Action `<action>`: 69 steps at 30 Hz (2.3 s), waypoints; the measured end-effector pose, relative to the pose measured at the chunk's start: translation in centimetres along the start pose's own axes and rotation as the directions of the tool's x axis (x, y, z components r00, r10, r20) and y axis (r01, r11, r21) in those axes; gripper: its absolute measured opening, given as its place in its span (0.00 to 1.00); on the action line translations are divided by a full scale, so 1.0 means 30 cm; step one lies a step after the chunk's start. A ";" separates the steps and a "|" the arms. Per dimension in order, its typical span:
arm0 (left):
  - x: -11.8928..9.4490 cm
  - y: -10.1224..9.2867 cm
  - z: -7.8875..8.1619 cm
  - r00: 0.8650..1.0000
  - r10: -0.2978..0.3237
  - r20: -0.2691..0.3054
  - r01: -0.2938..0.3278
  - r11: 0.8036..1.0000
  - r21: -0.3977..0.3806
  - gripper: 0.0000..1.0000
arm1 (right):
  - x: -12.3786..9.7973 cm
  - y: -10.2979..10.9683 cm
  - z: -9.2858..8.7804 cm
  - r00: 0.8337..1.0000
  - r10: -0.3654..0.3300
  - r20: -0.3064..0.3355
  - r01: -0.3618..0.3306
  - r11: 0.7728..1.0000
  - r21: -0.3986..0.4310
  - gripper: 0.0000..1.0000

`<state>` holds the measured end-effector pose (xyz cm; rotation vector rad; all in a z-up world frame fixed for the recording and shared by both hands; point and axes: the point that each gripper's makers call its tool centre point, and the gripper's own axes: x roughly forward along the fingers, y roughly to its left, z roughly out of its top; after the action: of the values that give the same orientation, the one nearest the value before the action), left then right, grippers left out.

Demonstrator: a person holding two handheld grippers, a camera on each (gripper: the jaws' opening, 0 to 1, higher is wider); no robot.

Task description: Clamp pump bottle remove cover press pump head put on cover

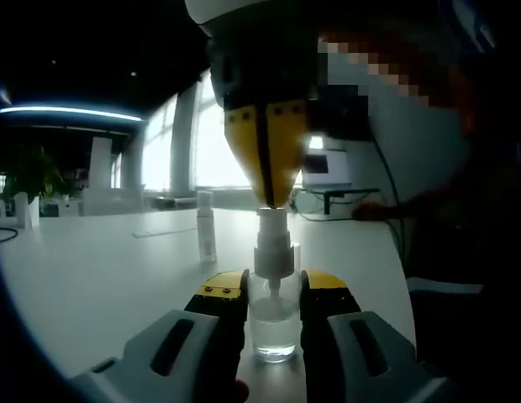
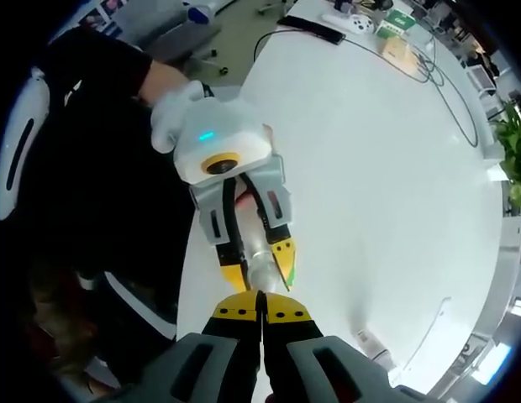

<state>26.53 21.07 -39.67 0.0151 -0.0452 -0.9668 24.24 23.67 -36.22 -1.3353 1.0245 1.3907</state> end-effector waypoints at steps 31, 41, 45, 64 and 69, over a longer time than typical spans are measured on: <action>0.002 0.002 -0.002 1.000 0.000 -0.001 0.000 1.000 -0.001 0.15 | -0.001 -0.005 -0.003 1.000 -0.002 0.025 0.001 1.000 0.013 0.00; 0.000 0.005 -0.003 1.000 0.000 -0.002 0.000 1.000 0.000 0.15 | -0.001 -0.002 -0.001 1.000 -0.006 0.016 0.006 1.000 0.005 0.00; 0.000 0.003 -0.003 1.000 0.000 -0.002 0.000 1.000 0.000 0.15 | -0.001 -0.001 -0.001 1.000 -0.006 0.015 0.006 1.000 0.006 0.00; 0.000 0.000 -0.002 1.000 -0.001 -0.002 0.001 1.000 0.000 0.15 | 0.000 -0.001 -0.001 1.000 -0.004 0.000 0.004 1.000 -0.007 0.00; 0.001 0.000 -0.002 1.000 0.000 -0.002 0.000 1.000 0.000 0.15 | 0.000 -0.002 -0.001 1.000 -0.004 0.001 0.004 1.000 -0.004 0.00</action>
<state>26.56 21.06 -39.74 0.0166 -0.0431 -0.9671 24.29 23.65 -36.23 -1.3386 1.0181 1.3914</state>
